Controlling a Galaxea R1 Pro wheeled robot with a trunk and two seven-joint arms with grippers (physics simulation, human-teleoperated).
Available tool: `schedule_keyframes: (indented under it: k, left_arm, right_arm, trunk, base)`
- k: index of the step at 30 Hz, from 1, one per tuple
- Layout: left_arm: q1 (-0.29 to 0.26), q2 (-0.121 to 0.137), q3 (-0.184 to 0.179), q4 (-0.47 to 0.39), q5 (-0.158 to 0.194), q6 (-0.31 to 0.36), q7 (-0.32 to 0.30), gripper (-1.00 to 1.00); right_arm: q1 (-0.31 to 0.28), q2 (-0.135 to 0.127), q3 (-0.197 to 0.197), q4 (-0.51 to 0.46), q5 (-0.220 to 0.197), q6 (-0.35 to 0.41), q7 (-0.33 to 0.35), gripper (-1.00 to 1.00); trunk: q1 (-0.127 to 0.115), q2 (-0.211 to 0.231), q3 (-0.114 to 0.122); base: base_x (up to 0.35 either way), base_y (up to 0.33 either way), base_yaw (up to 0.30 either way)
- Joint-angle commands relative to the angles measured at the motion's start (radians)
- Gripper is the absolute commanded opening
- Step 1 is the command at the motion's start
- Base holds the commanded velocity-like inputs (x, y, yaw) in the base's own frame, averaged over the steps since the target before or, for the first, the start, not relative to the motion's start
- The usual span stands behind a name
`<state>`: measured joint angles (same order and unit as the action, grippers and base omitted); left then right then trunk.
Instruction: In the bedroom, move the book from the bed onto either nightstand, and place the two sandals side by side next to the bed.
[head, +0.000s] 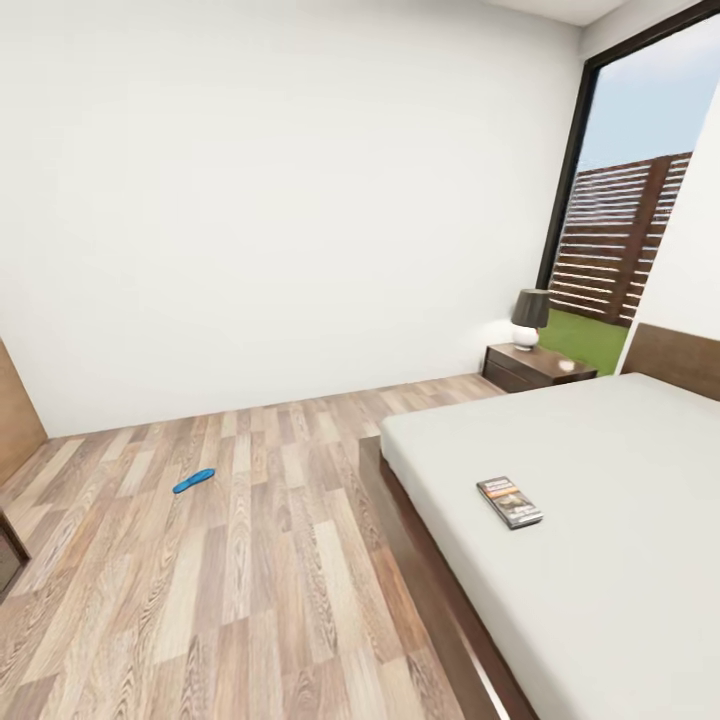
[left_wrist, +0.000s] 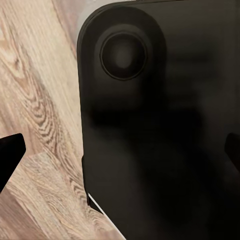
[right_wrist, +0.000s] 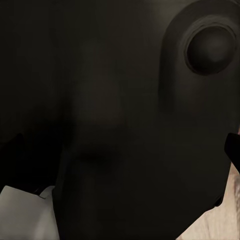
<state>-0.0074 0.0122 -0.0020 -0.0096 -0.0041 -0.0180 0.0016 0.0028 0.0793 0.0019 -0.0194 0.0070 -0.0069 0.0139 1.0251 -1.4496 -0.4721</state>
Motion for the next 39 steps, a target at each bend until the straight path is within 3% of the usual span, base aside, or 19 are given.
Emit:
schedule_keyframes:
  k: [1, 19, 39]
  left_arm:
    - [0.0, 0.0, 0.0, 0.0, 0.0, -0.002, 0.0, 1.0]
    - [0.0, 0.0, -0.001, 0.0, 0.0, -0.002, 0.0, 1.0]
    - [0.0, 0.0, -0.001, 0.0, 0.0, -0.002, 0.001, 1.0]
  right_arm:
    - [0.0, 0.0, 0.0, -0.001, 0.001, -0.001, 0.001, 1.0]
    - [0.0, 0.0, 0.001, 0.002, 0.005, -0.001, 0.001, 1.0]
    - [0.0, 0.0, 0.001, 0.002, 0.005, -0.001, 0.001, 1.0]
  trunk:
    - [0.0, 0.0, -0.001]
    - [0.0, 0.0, -0.007]
    - [0.0, 0.0, -0.011]
  base:
    - [0.0, -0.017, 0.034]
    - [0.0, -0.006, 0.177]
    - [0.041, -0.08, 0.048]
